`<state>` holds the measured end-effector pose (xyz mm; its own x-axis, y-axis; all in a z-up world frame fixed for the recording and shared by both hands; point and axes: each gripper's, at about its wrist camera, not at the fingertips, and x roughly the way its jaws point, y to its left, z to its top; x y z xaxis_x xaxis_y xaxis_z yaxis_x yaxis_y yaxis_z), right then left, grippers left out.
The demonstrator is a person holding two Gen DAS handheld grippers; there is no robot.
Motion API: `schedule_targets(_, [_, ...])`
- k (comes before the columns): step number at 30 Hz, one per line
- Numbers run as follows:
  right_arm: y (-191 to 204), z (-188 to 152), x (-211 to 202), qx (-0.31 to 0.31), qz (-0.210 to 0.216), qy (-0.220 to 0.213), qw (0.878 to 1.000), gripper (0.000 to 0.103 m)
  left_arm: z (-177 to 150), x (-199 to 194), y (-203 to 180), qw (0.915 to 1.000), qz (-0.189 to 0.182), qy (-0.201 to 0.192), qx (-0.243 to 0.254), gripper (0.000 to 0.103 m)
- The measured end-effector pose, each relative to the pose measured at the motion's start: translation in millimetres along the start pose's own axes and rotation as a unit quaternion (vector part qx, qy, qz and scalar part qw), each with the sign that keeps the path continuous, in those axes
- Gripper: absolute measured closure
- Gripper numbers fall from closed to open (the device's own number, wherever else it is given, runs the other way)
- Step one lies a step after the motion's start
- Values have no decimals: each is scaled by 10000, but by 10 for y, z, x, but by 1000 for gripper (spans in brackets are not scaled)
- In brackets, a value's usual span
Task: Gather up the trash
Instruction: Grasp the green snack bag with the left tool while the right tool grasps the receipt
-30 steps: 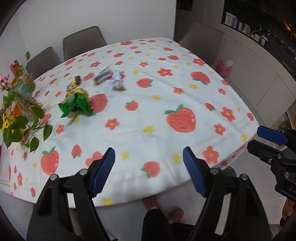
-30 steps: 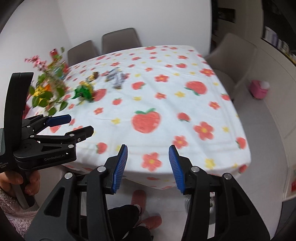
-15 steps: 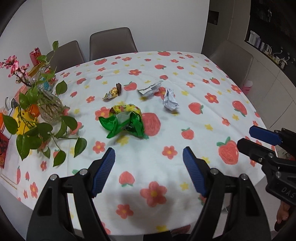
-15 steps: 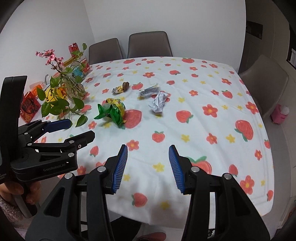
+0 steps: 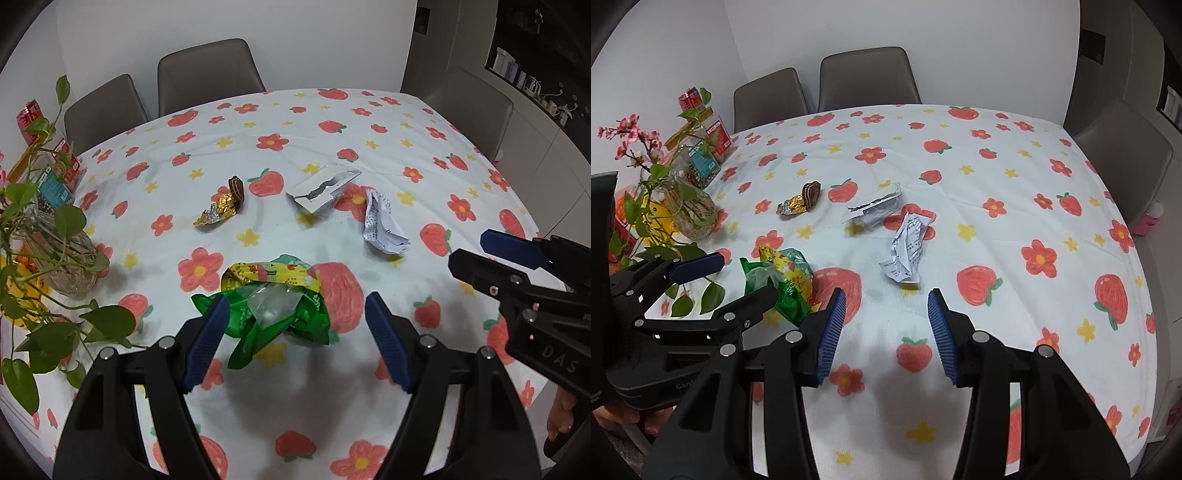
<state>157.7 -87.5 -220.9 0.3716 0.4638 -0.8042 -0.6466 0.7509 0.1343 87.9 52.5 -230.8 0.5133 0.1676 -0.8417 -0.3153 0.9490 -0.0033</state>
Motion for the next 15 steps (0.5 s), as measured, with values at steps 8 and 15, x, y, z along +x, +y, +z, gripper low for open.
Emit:
schedule_targets(8, [-67,135,460,-10,3,230,9997,58,-46,375,135,9990,51,373,-242,27])
schedule_targets(15, [-172,265,743,24,-7,382,9993,61,56,681,170,9981,109,528,-283,34])
